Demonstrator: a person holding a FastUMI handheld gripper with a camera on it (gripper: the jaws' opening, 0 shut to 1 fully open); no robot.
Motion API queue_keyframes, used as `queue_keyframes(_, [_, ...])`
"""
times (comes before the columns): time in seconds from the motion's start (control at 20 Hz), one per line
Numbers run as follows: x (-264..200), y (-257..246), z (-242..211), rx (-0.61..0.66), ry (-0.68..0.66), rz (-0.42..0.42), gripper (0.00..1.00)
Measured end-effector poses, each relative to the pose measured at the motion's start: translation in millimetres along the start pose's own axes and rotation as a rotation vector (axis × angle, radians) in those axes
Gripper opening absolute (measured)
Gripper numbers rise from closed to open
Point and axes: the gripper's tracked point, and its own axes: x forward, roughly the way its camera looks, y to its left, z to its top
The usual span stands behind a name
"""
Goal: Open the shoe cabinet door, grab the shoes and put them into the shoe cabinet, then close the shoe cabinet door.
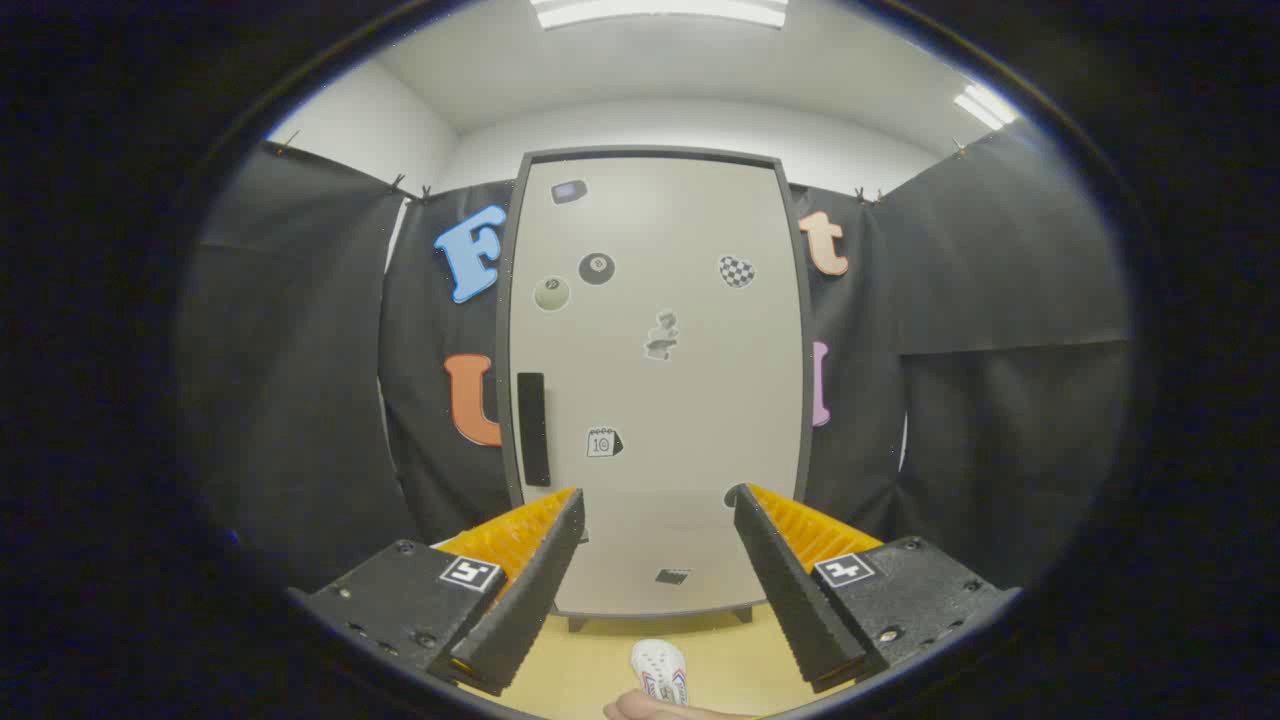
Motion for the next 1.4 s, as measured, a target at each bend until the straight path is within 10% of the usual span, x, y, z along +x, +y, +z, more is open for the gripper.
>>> queue_keyframes(0.8, [20.3,35.6,13.2,-0.002,-0.067,0.107,0.99])
queue_keyframes(1.4, [128.6,123.8,-1.8,0.059,0.057,0.219,0.97])
